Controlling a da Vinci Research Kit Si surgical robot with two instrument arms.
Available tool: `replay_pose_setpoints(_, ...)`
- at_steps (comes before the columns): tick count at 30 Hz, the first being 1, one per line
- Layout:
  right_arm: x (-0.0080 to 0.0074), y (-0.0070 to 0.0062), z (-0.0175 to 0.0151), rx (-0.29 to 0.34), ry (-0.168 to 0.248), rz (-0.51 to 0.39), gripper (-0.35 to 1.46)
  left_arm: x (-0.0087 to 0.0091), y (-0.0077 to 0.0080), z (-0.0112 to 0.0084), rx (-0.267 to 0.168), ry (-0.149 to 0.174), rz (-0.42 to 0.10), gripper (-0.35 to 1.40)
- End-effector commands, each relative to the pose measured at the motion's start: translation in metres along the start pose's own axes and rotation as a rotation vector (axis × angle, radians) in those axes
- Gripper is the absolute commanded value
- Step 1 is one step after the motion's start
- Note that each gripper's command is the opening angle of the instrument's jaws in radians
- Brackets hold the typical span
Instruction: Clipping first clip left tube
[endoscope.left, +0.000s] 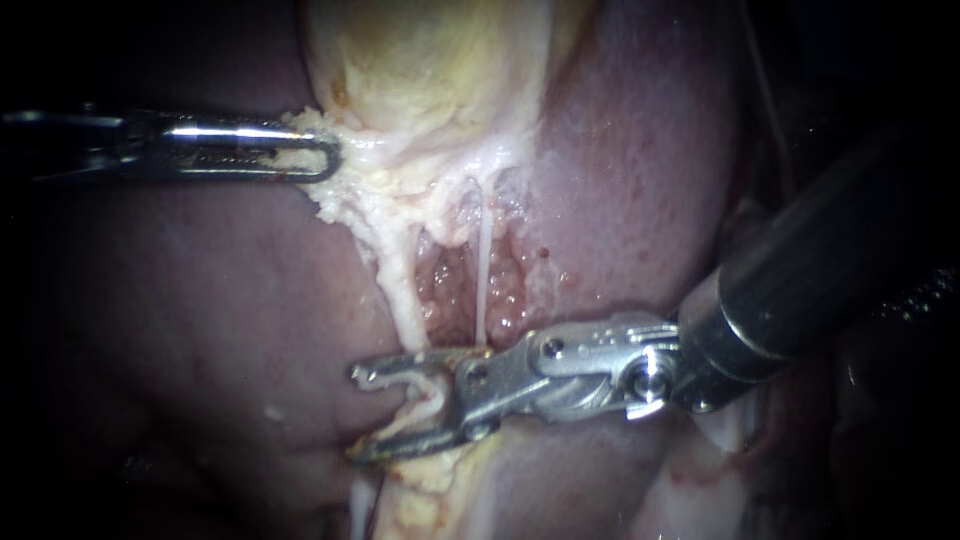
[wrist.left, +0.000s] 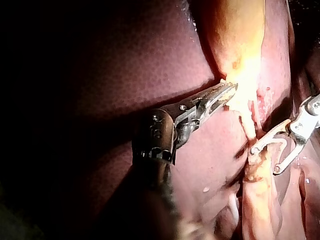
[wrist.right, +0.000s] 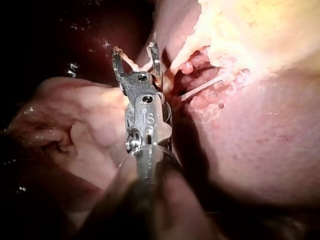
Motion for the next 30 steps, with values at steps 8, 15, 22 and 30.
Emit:
replay_pose_setpoints(8,0.0001,-0.0005,-0.0017,0.01,0.001,0.001,0.42,0.0001,0.0,-0.0006,-0.004,-0.002,0.0,-0.35)
replay_pose_setpoints(15,-0.0006,-0.0008,-0.0043,0.006,0.003,0.012,0.43,0.0001,-0.0002,-0.0016,-0.009,-0.005,0.0,-0.35)
replay_pose_setpoints(22,-0.0018,0.0006,-0.0054,0.0,0.004,0.022,0.43,0.0001,-0.0001,-0.0018,-0.009,-0.005,0.0,-0.35)
replay_pose_setpoints(30,-0.0038,0.0031,-0.007,-0.021,0.009,0.038,0.44,0.0001,0.0,-0.002,-0.009,-0.005,0.0,-0.35)
